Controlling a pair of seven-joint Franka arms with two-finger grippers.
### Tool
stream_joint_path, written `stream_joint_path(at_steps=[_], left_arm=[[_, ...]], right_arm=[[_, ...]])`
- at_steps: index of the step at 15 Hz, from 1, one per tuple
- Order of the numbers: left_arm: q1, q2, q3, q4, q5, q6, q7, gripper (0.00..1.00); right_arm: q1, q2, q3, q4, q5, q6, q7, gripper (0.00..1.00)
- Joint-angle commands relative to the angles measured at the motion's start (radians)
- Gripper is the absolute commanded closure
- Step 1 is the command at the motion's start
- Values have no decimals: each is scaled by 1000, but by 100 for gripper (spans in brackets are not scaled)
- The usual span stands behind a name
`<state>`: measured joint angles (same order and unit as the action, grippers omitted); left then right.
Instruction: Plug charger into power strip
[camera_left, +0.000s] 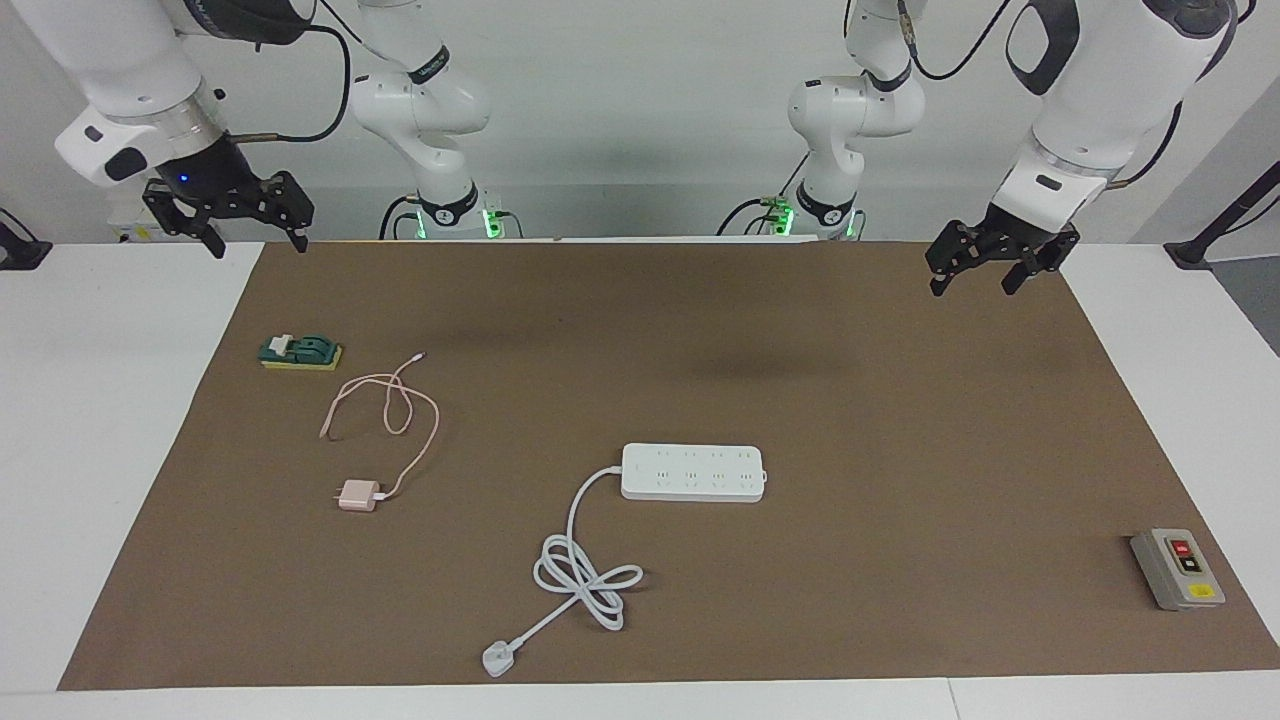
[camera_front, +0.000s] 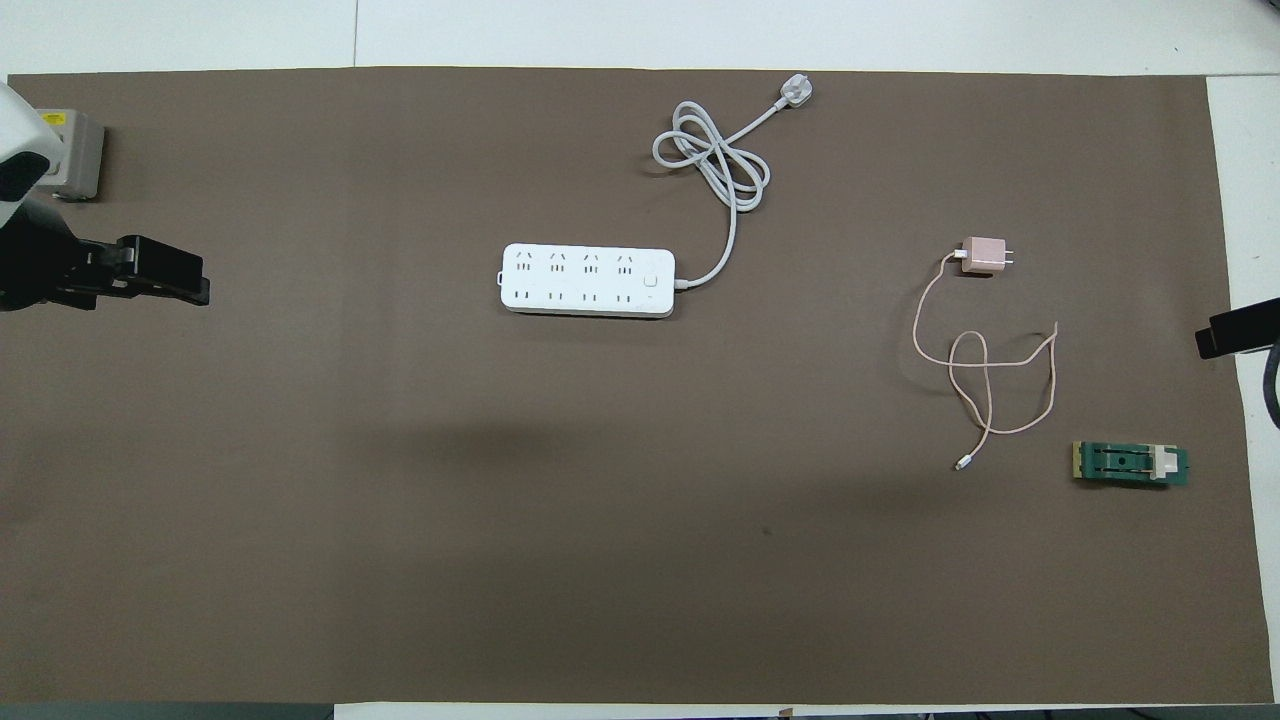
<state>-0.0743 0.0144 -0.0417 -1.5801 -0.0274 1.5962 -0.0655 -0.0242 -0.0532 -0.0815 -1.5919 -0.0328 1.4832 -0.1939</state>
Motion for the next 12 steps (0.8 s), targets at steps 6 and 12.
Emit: stream_joint_path(at_steps=[6,12], left_arm=[[-1,-39,10,-77,-16,22,-10,0],[5,-45,11,-90,-16,38,0,0]], right_arm=[[-17,1,8,12,4,-14,-19,0],[-16,-11,6,7,-2,-84,-22,0]])
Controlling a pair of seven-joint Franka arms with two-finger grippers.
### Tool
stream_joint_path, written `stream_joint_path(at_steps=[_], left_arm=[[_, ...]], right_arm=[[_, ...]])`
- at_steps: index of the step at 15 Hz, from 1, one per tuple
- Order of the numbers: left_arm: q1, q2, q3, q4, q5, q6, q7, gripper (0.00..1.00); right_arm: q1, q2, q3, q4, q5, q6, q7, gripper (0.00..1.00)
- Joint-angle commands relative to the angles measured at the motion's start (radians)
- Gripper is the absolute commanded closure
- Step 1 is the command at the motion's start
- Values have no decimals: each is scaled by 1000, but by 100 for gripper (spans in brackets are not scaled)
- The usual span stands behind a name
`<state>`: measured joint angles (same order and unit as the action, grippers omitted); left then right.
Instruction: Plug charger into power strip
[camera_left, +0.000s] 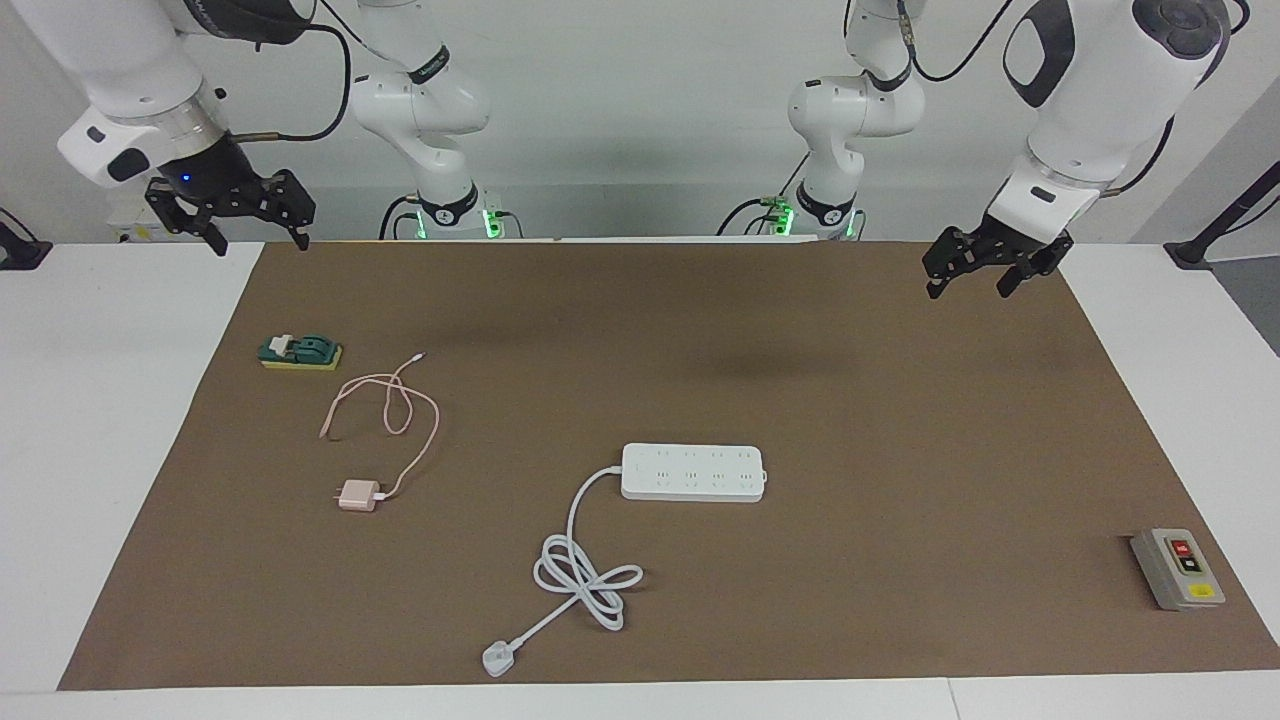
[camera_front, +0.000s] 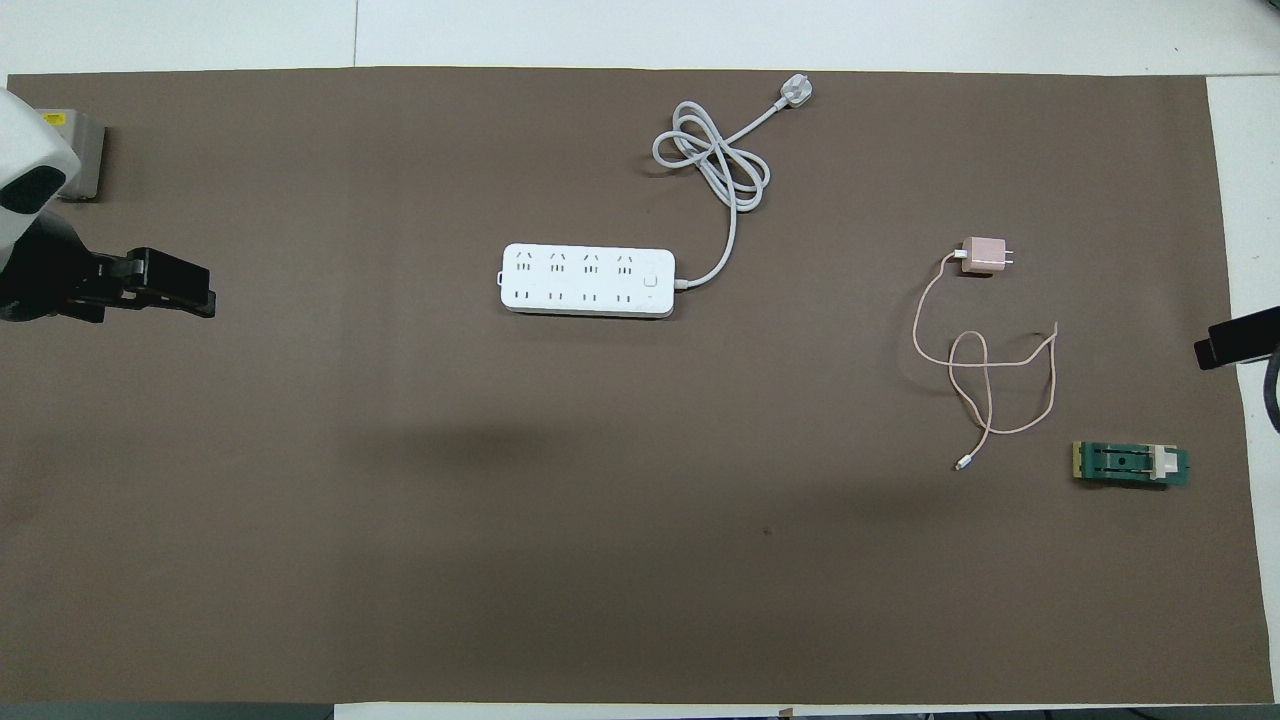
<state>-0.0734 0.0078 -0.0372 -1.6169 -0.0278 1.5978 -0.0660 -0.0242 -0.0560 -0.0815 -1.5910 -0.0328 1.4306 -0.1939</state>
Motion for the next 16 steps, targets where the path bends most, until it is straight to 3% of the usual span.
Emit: stream_joint_path(at_steps=[1,7,16], left_arm=[[10,-37,7,-52,-15,40,2,0],[10,-38,7,-81,-15,152,6,0],[20,-57,5,-118,-15,159,5,0]], right_arm=[[-20,-10,5,5,-3,-23,-25,0],[-37,24,3,-17,28,37,252,0],[-135,185,0,-14,296,134,655,0]])
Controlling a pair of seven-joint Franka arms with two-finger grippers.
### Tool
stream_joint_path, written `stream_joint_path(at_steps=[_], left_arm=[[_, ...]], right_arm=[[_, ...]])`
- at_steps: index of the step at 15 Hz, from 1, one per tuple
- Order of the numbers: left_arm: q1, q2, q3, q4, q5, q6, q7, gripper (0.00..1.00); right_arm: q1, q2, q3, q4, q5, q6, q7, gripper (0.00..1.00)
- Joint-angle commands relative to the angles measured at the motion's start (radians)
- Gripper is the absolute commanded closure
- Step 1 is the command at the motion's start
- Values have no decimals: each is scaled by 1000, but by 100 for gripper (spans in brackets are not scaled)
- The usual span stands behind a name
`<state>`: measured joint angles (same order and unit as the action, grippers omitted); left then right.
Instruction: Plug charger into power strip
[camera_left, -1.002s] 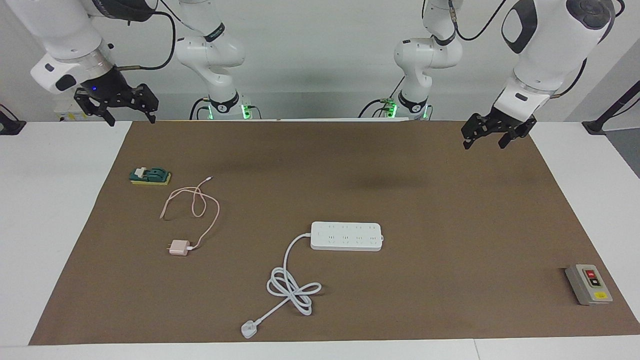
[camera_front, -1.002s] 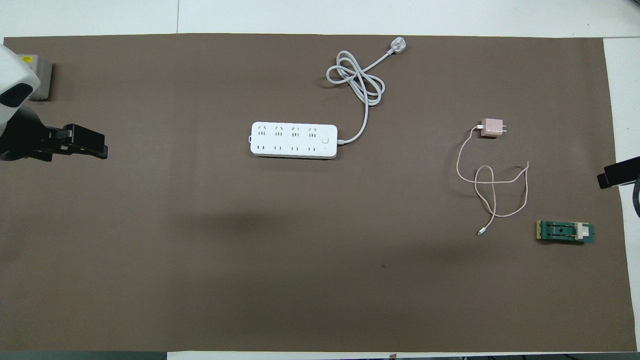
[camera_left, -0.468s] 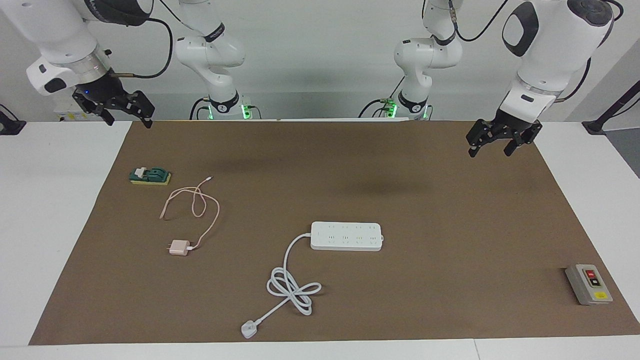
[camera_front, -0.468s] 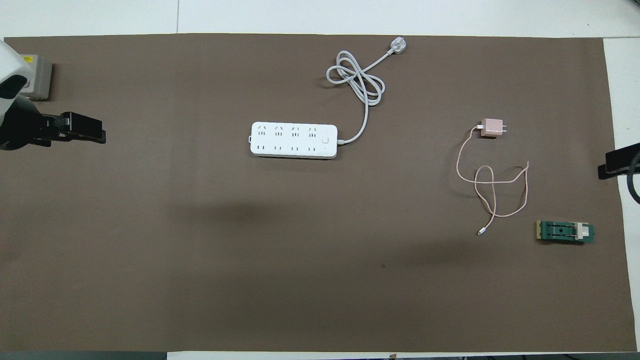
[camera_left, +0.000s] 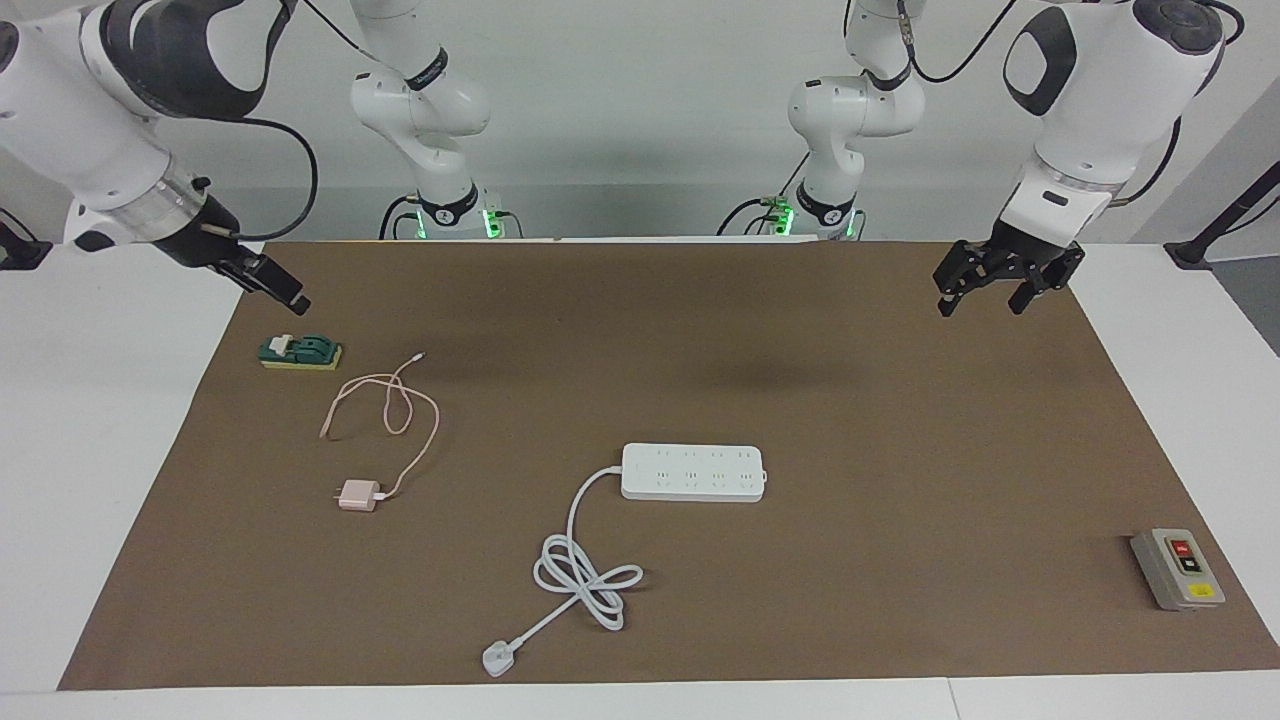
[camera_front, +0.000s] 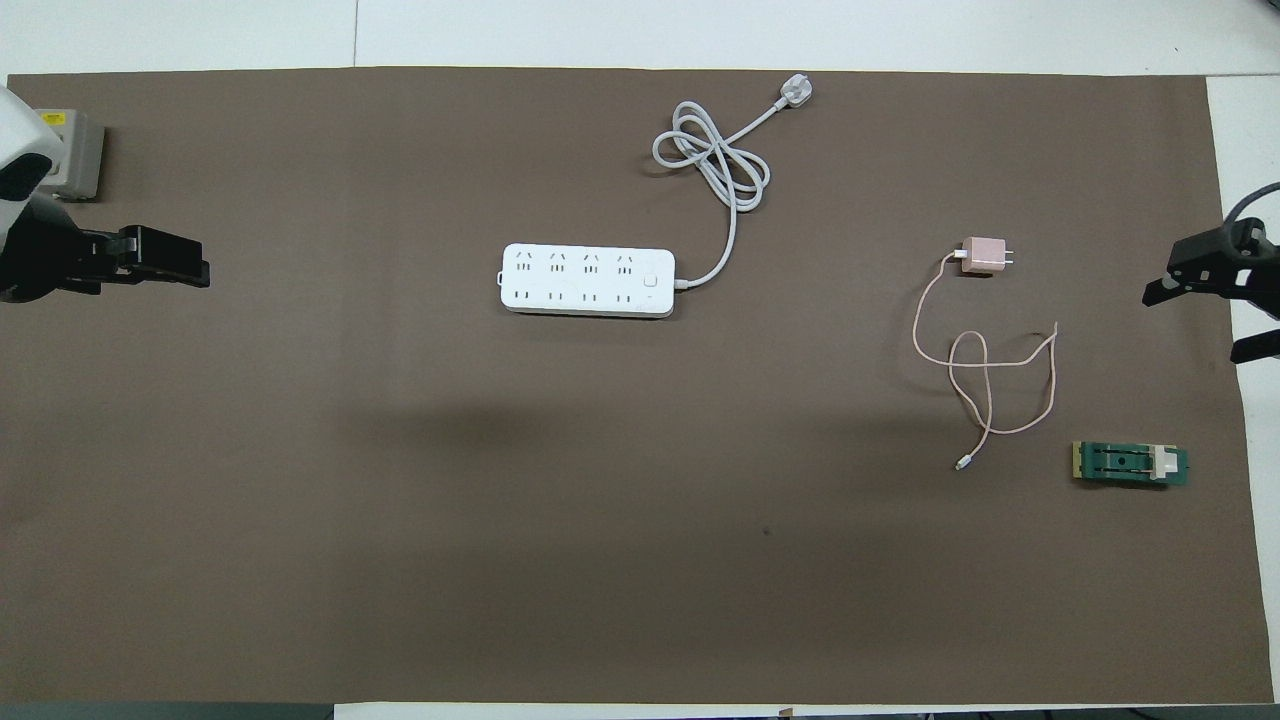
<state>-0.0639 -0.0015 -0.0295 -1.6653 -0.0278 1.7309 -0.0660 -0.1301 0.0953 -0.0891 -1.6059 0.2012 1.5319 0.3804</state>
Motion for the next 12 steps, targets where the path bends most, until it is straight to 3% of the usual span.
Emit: stream_joint_path(at_steps=[1,3,6,10,12], left_arm=[[3,-52,-3,-80,-15,27,5,0],[-13,-90,-9,-155,-15,42,5,0],[-10,-95,-7,-168,-27,84,24,0],[-8,-98,0,-175,-181,39,41,0],[-4,-123,2,-226,-307,44,41,0]], right_arm=[[-37,50,8,1,107,51,125,0],[-45,87,6,6,156,71,187,0],[-63,147,2,17,256,102,305,0],[-68,201,0,15,309,140,448,0],[-80,247,-4,17,334,146,469,0]])
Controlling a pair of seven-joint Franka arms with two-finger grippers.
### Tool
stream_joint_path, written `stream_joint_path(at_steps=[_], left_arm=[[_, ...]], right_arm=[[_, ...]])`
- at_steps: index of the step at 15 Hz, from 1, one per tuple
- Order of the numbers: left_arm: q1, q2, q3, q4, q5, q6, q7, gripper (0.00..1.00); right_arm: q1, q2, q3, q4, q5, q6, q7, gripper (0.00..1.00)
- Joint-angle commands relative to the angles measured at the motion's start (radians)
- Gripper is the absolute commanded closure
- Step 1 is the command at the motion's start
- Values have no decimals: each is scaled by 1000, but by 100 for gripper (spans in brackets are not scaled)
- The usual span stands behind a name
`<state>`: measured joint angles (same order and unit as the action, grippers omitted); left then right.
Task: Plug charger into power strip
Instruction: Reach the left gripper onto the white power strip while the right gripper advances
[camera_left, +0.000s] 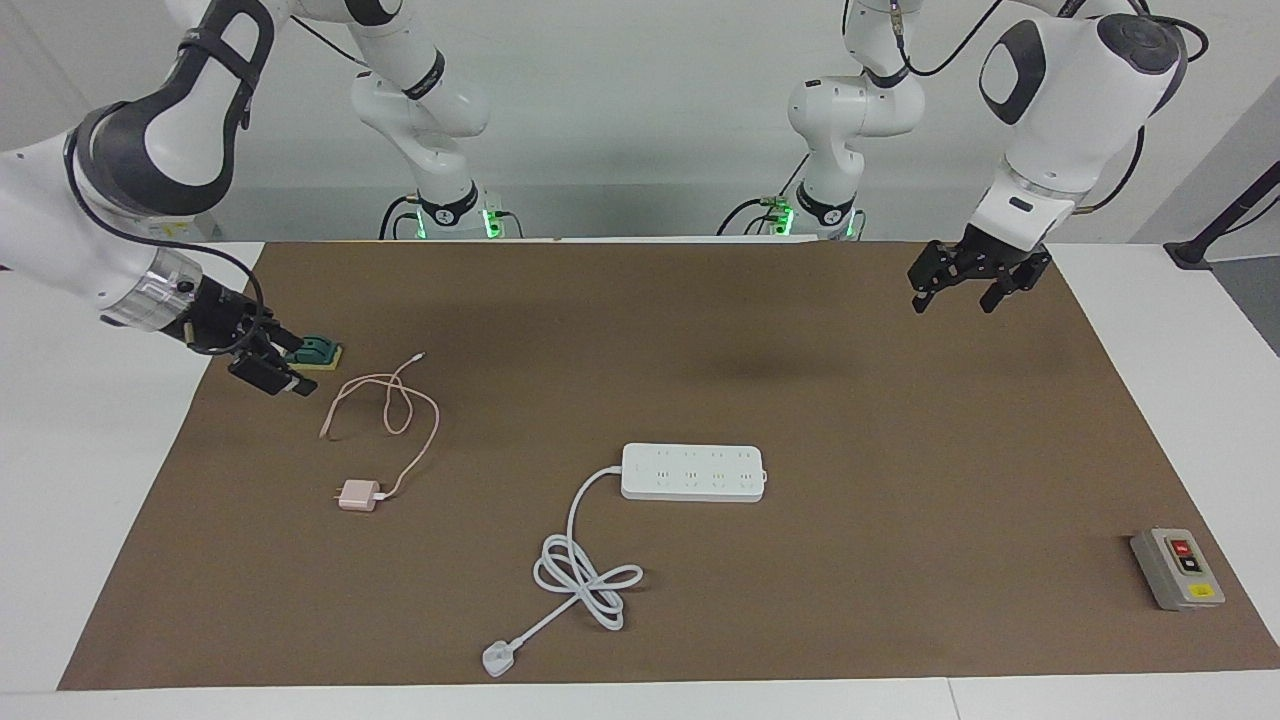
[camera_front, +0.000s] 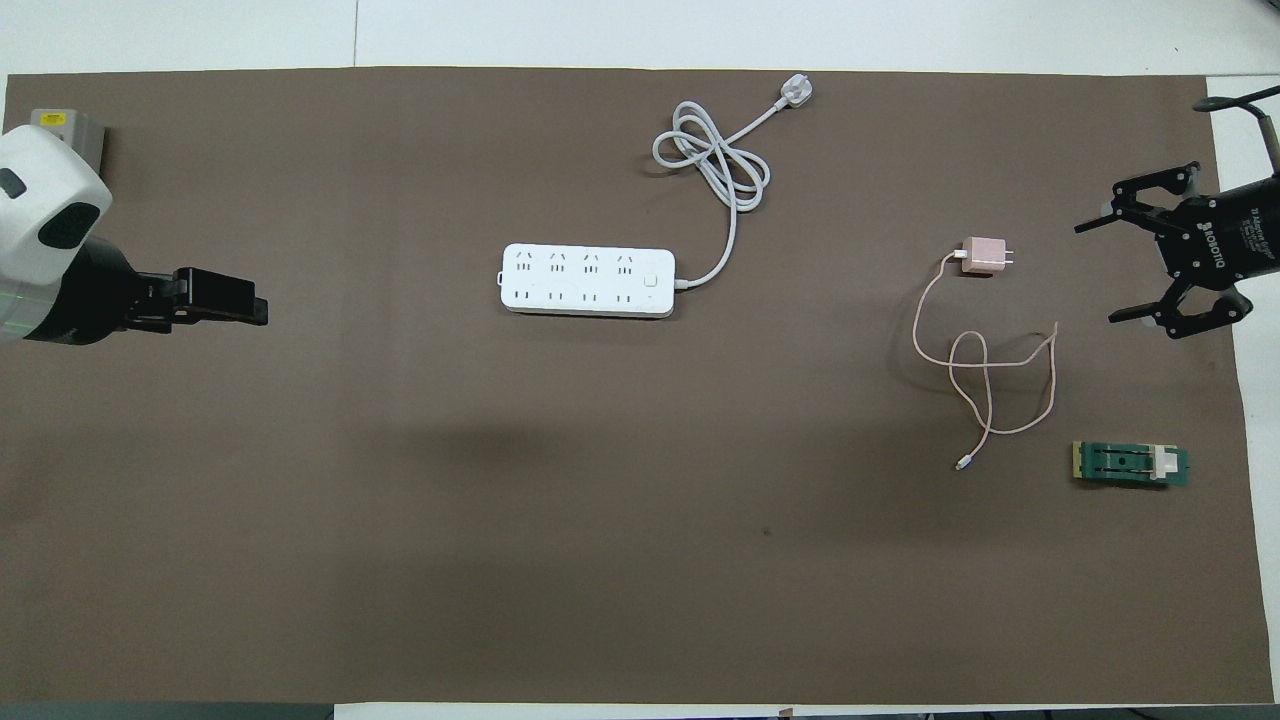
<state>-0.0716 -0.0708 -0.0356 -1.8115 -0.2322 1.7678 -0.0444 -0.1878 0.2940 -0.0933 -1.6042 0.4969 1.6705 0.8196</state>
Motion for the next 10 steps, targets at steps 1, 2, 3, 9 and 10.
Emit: stream_joint_path(at_steps=[1,2,3,9,10], left_arm=[[27,-64,9,-124,-207,13,43,0],[29,-66,9,-153,-289,25,93,0],[21,-66,8,-173,-330,53,138,0],[-28,83,3,-219,-836,81,438,0],[-54,89,3,-232,-927,81,458,0]], right_arm=[[-24,65,0,15,43,21,48,0],[-27,88,-2,16,67,25,64,0],[-36,112,-2,16,89,28,65,0],[-44,192,-2,9,138,106,73,0],[-44,197,-2,4,140,112,73,0]])
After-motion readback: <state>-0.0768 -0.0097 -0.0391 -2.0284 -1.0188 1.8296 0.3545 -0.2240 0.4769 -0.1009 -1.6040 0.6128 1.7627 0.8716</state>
